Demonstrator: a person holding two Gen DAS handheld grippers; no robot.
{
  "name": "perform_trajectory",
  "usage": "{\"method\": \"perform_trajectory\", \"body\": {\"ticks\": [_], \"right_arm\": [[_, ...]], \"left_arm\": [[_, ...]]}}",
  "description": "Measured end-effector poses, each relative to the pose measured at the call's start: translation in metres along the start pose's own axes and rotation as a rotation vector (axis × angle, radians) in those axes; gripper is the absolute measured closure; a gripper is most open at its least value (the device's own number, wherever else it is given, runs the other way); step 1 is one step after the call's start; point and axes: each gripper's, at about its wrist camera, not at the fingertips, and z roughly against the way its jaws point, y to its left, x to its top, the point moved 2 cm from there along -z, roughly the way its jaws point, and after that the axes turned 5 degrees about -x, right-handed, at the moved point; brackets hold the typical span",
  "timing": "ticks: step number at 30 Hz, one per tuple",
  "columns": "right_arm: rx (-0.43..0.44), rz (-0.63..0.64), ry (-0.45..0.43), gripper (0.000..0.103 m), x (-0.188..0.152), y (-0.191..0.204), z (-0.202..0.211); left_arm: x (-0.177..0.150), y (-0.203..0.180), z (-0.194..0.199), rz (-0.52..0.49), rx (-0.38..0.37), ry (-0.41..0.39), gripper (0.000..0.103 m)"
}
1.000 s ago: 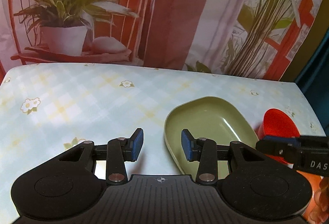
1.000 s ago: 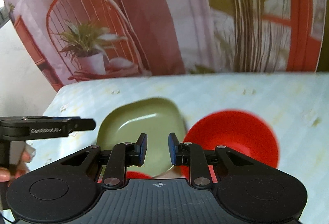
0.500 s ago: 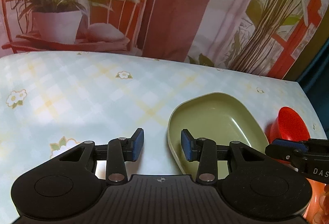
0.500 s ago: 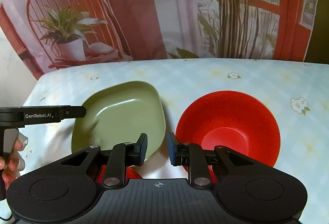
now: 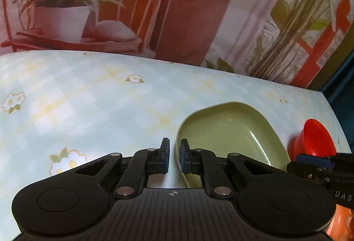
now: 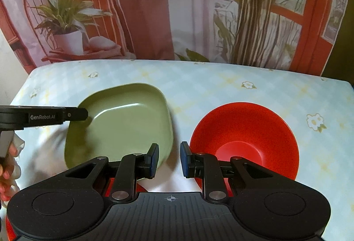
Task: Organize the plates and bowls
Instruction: 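Close both grippers on the green plate rim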
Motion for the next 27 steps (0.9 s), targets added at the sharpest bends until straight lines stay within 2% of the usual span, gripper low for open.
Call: {"method": "perform_trajectory", "body": {"ticks": [14, 21, 27], "right_arm": [[0.065, 0.004, 0.082, 0.085, 0.002, 0.02, -0.02], [0.079, -0.036, 0.053, 0.091, 0.003, 0.02, -0.025], [0.104, -0.035, -0.008, 0.093, 0.009, 0.024, -0.013]], "left_arm": [[-0.01, 0.018, 0.014, 0.091, -0.006, 0.004, 0.092], [-0.012, 0.019, 0.019, 0.087, -0.008, -0.002, 0.092], [-0.005, 0.014, 0.041, 0.054, 0.006, -0.046, 0.092]]}}
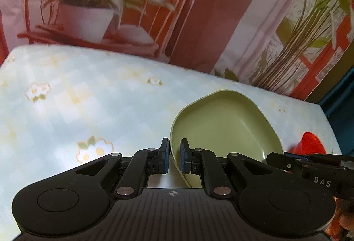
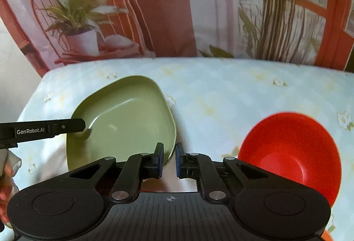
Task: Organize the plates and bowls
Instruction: 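Close both grippers on the green plate rim, then lift the green plate with both grippers and carry it over the orange plate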
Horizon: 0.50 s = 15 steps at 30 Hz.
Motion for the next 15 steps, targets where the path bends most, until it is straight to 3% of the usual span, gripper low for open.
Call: {"method": "perform_trajectory", "body": {"ticks": [8, 15], "right_arm": [[0.02, -0.009, -0.06, 0.094, 0.012, 0.0, 0.03], [0.029, -0.015, -0.118, 0.094, 0.01, -0.012, 0.071]], "left_arm": [[0.012, -0.026, 0.037, -0.061, 0.014, -0.055, 0.092], [-0.001, -0.055, 0.062, -0.088, 0.008, -0.064, 0.092]]}}
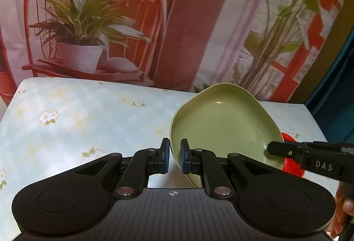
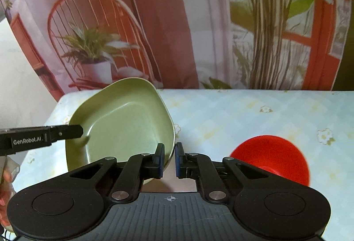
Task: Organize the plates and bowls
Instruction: 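Lift the green plate with both grippers and carry it over the orange plate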
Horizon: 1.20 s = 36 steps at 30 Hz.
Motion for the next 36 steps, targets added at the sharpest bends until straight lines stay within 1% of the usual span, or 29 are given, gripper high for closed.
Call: {"method": "perform_trajectory", "body": {"ticks": [8, 19, 28, 36], "right_arm": [[-0.01, 0.001, -0.032, 0.095, -0.015, -0.028, 0.045], [-0.045, -0.044, -0.051, 0.096, -0.046, -0.084, 0.09], [-0.074, -0.085, -0.059, 0.096, -0.068, -0.119, 0.114], [-0.102, -0.107, -0.045, 0.096, -0.085, -0.142, 0.124]], "left_arm": [[-0.023, -0.036, 0.011, -0.001, -0.035, 0.016, 0.092], [-0.044, -0.092, 0.011, -0.069, -0.093, 0.043, 0.092], [-0.058, -0.122, 0.007, -0.092, -0.133, 0.073, 0.092], [-0.071, -0.142, -0.001, -0.116, -0.162, 0.108, 0.092]]}}
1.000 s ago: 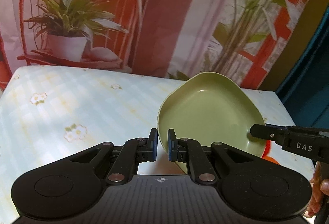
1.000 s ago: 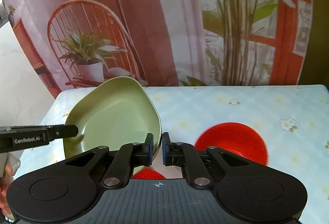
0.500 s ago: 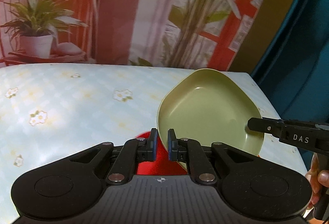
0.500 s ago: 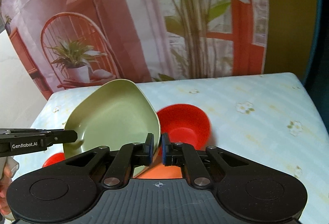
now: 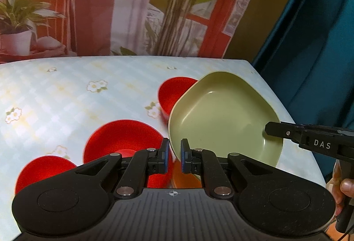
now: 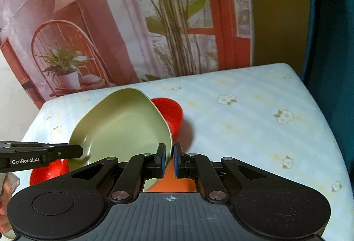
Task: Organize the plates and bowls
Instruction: 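Lift the green plate with both grippers and carry it over the orange plate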
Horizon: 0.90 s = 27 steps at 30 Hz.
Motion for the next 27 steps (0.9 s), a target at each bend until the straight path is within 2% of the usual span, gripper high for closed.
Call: {"method": "perform_trajectory", "body": {"ticks": [12, 27], "right_arm": [[-0.025, -0.016, 0.067, 0.096, -0.027, -0.021, -0.005], [-0.044, 0.005, 0.118, 0.096, -0.042, -0.025, -0.013]], "left_arm": [[-0.022, -0.013, -0.009, -0.015, -0.027, 0.054, 0.091], [-0.037, -0.011, -0.02, -0.01, -0.028, 0.088, 0.09]]}}
